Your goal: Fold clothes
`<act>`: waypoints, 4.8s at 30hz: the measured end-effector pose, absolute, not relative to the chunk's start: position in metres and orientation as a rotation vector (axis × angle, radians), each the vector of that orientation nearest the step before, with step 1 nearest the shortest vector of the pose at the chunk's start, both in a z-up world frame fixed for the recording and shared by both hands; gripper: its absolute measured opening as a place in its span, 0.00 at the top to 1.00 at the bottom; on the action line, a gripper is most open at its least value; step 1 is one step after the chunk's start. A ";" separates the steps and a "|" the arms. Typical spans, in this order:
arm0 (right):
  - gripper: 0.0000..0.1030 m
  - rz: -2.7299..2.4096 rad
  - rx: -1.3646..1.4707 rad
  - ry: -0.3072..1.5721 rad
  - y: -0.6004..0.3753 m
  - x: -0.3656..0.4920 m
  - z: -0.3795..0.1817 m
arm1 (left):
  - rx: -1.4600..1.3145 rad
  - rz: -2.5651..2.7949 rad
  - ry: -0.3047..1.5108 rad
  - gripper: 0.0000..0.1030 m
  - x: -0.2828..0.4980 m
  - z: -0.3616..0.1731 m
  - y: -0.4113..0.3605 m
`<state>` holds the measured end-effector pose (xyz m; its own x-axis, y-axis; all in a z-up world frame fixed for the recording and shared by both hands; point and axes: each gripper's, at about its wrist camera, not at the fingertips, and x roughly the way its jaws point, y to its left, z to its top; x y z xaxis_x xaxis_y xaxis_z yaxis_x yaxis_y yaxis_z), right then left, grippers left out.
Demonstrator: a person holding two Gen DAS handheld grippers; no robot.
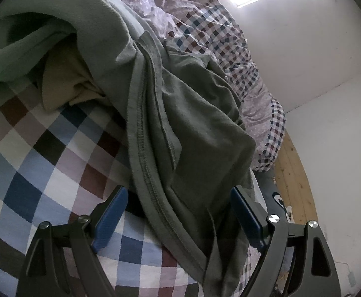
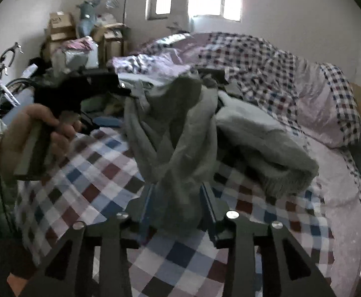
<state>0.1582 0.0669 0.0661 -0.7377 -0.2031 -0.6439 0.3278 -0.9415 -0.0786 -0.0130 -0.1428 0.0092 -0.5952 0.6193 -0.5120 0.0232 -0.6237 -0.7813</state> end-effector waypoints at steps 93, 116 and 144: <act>0.40 -2.497 1.117 0.082 0.108 0.159 0.032 | -1.311 2.271 -1.048 0.59 -0.042 -0.007 -0.123; 0.39 -2.387 1.150 -0.168 0.131 0.150 0.027 | -0.778 2.479 -1.205 0.98 0.000 0.042 -0.185; 0.99 -2.553 0.935 -0.148 0.080 0.143 0.075 | -0.907 2.425 -1.196 0.98 -0.002 0.026 -0.185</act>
